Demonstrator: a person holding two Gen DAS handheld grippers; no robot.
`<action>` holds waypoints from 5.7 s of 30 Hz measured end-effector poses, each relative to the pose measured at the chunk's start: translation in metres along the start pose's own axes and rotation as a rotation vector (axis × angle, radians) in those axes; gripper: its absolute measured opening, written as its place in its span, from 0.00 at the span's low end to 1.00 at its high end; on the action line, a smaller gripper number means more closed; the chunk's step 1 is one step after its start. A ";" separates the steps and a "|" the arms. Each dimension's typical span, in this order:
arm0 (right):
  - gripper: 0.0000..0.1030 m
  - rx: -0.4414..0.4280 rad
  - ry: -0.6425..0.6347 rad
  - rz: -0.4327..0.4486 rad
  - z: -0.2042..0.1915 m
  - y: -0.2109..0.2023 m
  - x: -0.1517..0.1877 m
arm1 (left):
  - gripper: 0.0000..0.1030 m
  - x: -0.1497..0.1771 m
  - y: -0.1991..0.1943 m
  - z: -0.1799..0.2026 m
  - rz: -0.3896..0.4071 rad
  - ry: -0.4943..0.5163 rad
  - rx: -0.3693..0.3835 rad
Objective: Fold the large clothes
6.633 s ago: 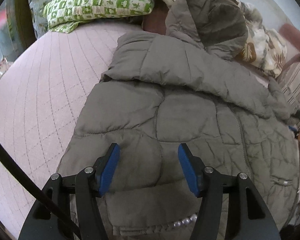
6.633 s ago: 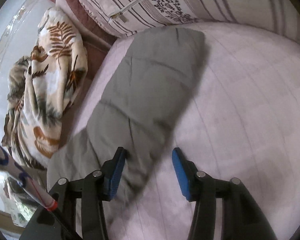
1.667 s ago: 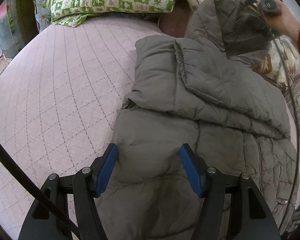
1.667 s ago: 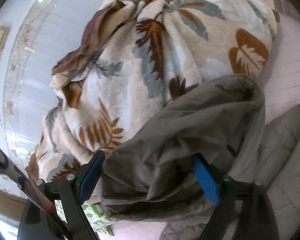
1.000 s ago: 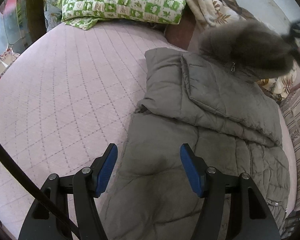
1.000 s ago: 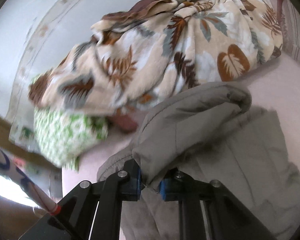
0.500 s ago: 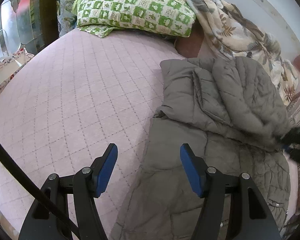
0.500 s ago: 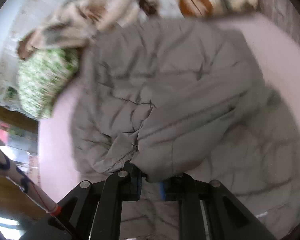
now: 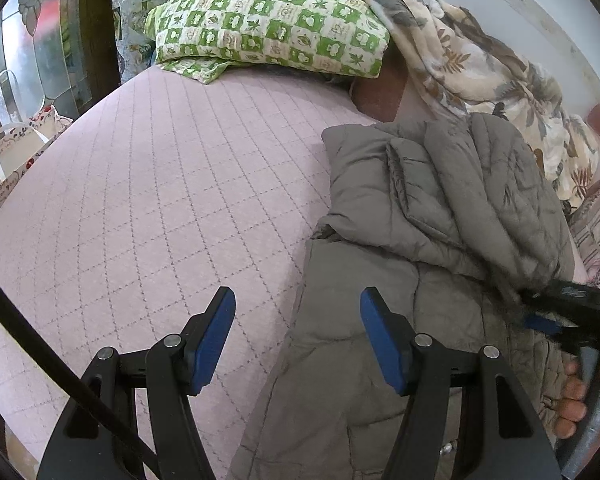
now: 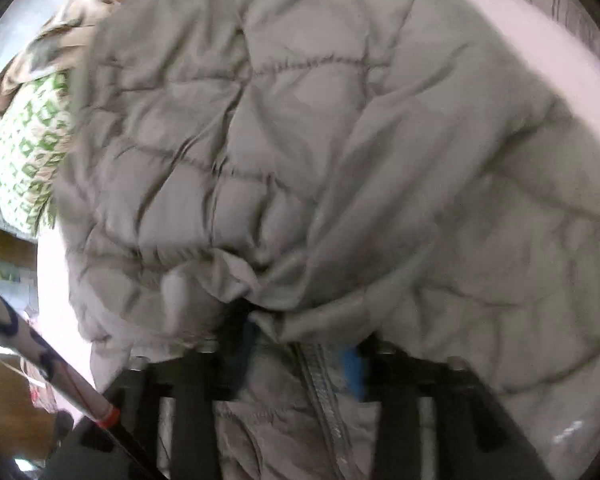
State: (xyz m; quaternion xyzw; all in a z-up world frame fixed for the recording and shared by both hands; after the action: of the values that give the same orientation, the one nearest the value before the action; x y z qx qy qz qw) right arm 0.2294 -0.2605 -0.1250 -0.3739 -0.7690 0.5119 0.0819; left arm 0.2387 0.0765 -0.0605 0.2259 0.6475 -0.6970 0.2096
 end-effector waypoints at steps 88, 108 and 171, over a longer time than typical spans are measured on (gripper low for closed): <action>0.79 -0.149 0.180 0.166 0.318 -0.173 0.094 | 0.68 0.108 -0.002 -0.060 -0.331 -0.094 0.353; 0.80 -0.423 0.051 -0.014 0.261 -0.142 0.154 | 0.69 0.160 -0.026 -0.065 -0.421 -0.245 0.622; 0.24 -0.151 -0.100 0.189 0.070 -0.081 -0.153 | 0.20 -0.163 0.099 0.124 -0.136 -0.055 -0.065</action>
State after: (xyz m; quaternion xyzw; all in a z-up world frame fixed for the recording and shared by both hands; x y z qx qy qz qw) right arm 0.2620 -0.4282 -0.0496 -0.4240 -0.7698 0.4759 -0.0336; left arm 0.4232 -0.0545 -0.0371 0.1550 0.6777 -0.6941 0.1868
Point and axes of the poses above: each gripper's, at about its wrist camera, not at the fingertips, and y roughly the way its jaws point, z to its right, x to its underside, the point moved 1 cm from there along y, roughly the way its jaws point, and after that the axes turned 7 degrees about -x, right-handed, at the moved point
